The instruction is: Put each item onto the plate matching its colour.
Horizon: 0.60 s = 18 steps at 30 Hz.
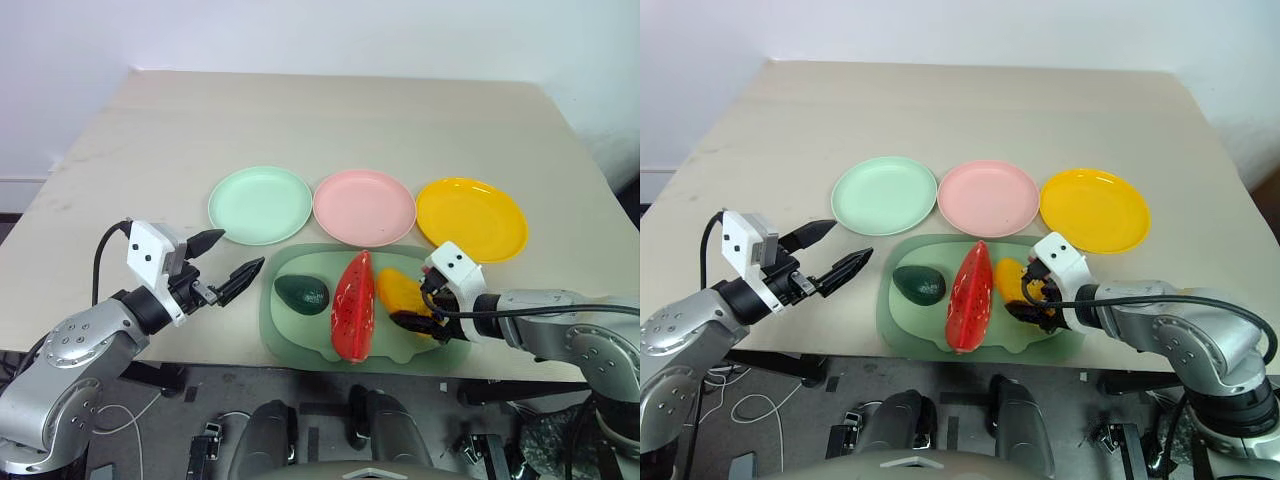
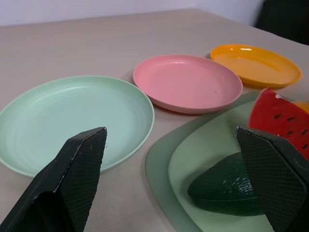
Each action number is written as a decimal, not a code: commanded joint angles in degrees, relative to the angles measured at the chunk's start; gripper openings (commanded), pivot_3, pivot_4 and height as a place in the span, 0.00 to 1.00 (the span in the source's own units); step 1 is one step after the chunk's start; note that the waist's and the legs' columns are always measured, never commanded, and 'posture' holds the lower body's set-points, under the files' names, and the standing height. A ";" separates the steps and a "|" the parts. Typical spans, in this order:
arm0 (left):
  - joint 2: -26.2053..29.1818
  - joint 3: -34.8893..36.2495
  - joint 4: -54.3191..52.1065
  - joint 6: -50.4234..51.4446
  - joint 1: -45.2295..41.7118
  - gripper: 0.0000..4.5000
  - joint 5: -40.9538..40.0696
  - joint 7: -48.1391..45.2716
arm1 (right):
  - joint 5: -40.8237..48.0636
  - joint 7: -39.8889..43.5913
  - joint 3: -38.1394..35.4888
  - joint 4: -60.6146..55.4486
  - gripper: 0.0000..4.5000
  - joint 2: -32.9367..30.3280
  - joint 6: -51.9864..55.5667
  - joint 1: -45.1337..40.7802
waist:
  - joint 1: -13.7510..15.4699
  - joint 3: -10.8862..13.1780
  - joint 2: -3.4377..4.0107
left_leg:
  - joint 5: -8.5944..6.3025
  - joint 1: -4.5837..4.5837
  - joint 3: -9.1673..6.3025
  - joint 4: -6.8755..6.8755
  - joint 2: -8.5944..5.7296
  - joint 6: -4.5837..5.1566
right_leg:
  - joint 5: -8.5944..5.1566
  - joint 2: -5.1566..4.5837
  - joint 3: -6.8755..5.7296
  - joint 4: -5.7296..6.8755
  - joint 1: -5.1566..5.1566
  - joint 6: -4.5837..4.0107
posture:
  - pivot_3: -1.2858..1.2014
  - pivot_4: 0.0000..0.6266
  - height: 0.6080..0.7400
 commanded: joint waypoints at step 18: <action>1.45 1.16 -0.11 -0.93 -3.71 1.00 1.55 0.08 | -37.48 10.27 10.33 59.22 0.68 -1.32 -42.77 -25.18 | -0.11 0.04 0.02 | 0.01 -0.07 0.11 -0.05 -0.14 0.00 | 0.10 0.03 0.04 -0.03 -0.08 0.16 | 0.52 0.24 1.00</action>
